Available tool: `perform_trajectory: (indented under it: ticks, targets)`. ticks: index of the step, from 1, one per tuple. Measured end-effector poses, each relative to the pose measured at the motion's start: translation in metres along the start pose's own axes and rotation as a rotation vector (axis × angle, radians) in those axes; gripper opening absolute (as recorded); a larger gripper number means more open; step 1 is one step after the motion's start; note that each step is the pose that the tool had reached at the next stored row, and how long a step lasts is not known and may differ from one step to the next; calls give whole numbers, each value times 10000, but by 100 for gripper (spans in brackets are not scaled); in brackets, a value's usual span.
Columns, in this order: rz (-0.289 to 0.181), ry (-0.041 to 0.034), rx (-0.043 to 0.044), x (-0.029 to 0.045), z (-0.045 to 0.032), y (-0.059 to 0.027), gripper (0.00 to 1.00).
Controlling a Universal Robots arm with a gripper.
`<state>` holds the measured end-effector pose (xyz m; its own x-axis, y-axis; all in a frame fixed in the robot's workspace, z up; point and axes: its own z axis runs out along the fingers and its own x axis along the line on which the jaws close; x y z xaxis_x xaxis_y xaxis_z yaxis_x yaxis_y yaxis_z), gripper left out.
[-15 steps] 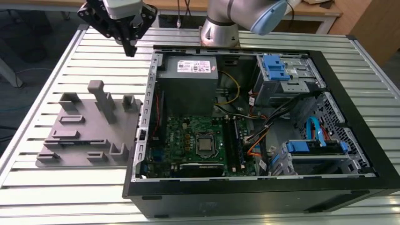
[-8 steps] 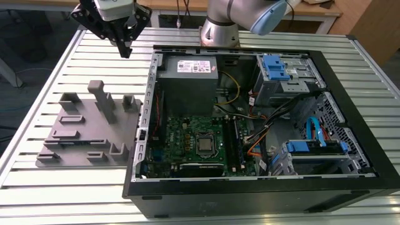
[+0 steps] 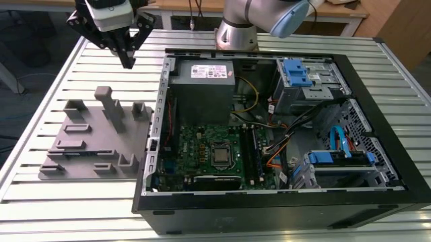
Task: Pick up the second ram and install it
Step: 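Reach for the second ram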
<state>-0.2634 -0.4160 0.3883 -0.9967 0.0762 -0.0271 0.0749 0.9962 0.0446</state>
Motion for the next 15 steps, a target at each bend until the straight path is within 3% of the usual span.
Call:
perform_trajectory:
  ticks: [15]
  targets:
    - [1,0,0,43,67,-319,7]
